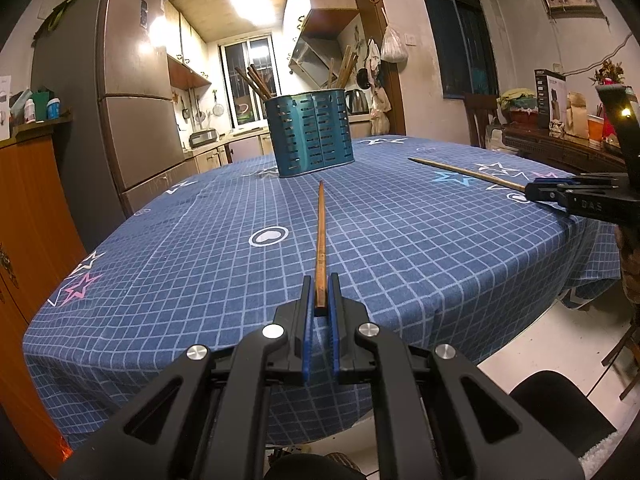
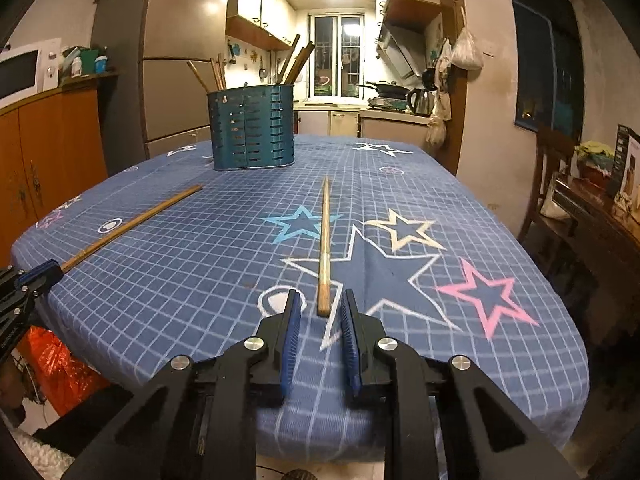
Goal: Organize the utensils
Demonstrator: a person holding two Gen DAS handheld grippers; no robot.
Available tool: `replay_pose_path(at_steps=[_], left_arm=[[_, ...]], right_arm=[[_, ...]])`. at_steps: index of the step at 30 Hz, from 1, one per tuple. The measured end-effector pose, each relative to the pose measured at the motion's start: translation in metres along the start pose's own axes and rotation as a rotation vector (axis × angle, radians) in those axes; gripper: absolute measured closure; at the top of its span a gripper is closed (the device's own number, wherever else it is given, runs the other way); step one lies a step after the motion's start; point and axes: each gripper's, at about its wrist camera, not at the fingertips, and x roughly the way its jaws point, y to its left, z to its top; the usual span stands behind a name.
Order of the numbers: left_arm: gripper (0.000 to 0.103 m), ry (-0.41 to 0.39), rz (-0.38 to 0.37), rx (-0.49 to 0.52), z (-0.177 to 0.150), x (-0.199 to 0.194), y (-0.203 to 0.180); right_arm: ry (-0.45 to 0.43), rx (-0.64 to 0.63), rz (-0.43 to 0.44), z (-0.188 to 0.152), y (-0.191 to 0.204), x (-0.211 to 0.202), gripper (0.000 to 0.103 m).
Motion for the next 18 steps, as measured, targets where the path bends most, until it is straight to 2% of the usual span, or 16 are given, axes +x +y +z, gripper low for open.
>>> replay_pose_path(at_steps=[4,8,18], left_arm=[[0.098,0.0,0.0,0.0,0.0,0.0,0.0],[0.098,-0.001,-0.001,-0.004,0.001,0.0,-0.001],[0.098,0.009,-0.027,-0.014,0.002,-0.002,0.004]], right_arm=[[-0.005,0.001,0.011,0.0,-0.003,0.002,0.08],[-0.012,-0.003,0.025,-0.001,0.001,0.002,0.094],[-0.002,0.132,0.024,-0.005,0.0,-0.016,0.095]])
